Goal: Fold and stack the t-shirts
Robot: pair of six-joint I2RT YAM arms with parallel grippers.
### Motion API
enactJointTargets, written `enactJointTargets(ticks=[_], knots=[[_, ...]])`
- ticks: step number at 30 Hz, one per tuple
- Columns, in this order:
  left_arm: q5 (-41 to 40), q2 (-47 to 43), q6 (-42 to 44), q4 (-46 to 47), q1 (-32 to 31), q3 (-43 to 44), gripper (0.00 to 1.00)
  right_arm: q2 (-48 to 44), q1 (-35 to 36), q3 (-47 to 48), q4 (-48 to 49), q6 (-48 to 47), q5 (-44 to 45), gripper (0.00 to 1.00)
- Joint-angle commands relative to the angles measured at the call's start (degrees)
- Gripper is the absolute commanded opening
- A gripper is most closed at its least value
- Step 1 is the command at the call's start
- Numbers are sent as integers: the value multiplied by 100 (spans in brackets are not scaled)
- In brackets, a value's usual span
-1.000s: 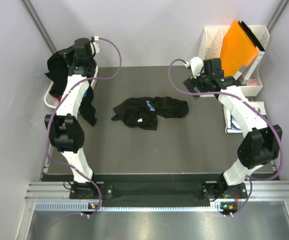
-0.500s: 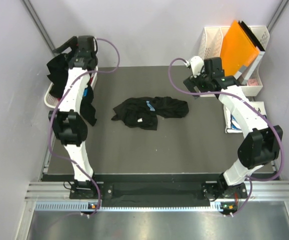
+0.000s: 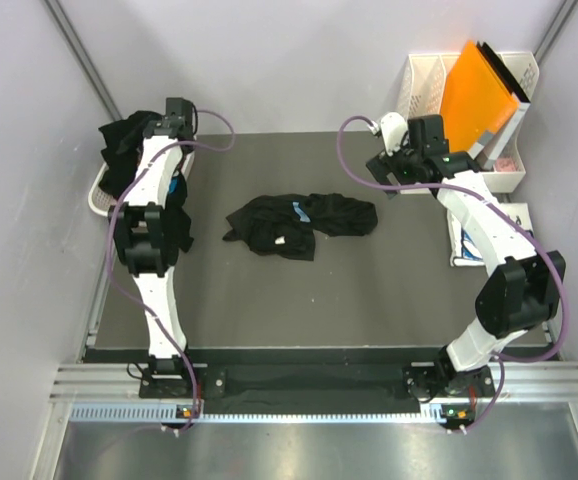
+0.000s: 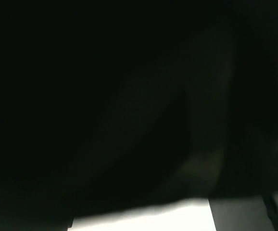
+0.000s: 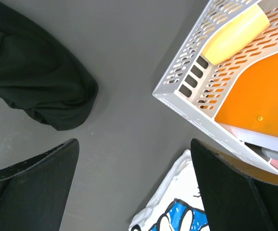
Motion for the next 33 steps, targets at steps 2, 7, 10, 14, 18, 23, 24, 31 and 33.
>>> enactJointTargets(ticks=[2, 7, 10, 14, 18, 23, 24, 31, 33], knots=[[399, 172, -846, -361, 84, -61, 96, -225, -17, 348, -31, 123, -207, 100], [881, 768, -1232, -991, 469, 506, 96, -259, -17, 357, -49, 115, -199, 100], [1251, 1059, -1549, -1354, 733, 860, 95, -312, -17, 287, -22, 115, -190, 100], [1515, 1104, -1690, -1354, 901, 826, 95, -348, -17, 182, 4, 132, -198, 100], [1980, 666, -1787, -898, 831, 730, 91, -339, -9, 199, -4, 124, -190, 100], [2621, -880, -1227, 698, 296, -367, 93, -260, -9, 295, -40, 132, -207, 100], [2744, -1300, -1085, 842, 190, -517, 93, -242, -8, 296, -22, 150, -216, 100], [4186, -2262, -215, 362, -627, -1054, 94, -181, 0, 375, -13, 115, -199, 100], [4310, -2376, 241, 28, -689, -1247, 92, -198, 0, 375, -22, 88, -190, 100]])
